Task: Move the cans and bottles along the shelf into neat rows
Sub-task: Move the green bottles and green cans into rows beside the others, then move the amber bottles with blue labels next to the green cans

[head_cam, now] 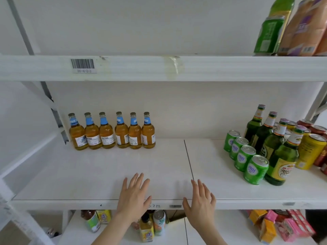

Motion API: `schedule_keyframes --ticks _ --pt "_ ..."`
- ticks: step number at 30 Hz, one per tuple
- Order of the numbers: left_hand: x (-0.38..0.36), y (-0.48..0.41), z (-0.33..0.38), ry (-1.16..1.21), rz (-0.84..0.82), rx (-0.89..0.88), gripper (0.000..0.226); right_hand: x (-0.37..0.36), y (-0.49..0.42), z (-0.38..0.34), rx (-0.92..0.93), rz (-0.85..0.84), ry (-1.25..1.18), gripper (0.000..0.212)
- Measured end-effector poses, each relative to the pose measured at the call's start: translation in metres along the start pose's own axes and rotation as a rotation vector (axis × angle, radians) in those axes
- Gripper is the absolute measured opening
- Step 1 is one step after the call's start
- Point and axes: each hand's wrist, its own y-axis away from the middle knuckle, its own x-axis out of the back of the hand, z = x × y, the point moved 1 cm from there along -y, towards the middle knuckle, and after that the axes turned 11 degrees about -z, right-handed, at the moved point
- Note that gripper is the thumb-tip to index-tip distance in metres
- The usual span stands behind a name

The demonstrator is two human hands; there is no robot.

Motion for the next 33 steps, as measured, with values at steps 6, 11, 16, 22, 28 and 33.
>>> schedule_keyframes --ticks 6,11,16,22,28,33 --pt "-0.002 -0.002 -0.037 -0.017 0.010 0.005 0.062 -0.010 -0.012 -0.039 0.009 -0.016 0.048 0.068" --pt "0.004 -0.021 -0.056 -0.021 0.028 0.022 0.063 -0.013 -0.036 -0.062 0.037 0.011 0.035 0.066" --pt "0.011 -0.052 -0.070 -0.028 0.041 0.031 0.063 -0.013 -0.070 -0.080 0.063 0.023 0.028 0.066" --pt "0.018 -0.096 -0.093 -0.049 0.044 0.085 0.066 -0.013 -0.121 -0.093 0.099 -0.002 0.053 0.067" --pt "0.030 -0.141 -0.117 -0.012 0.138 0.075 0.069 -0.012 -0.170 -0.116 0.098 0.014 0.044 0.068" --pt "0.045 -0.184 -0.136 0.080 0.214 0.042 0.075 -0.012 -0.211 -0.139 0.077 0.046 -0.017 0.070"
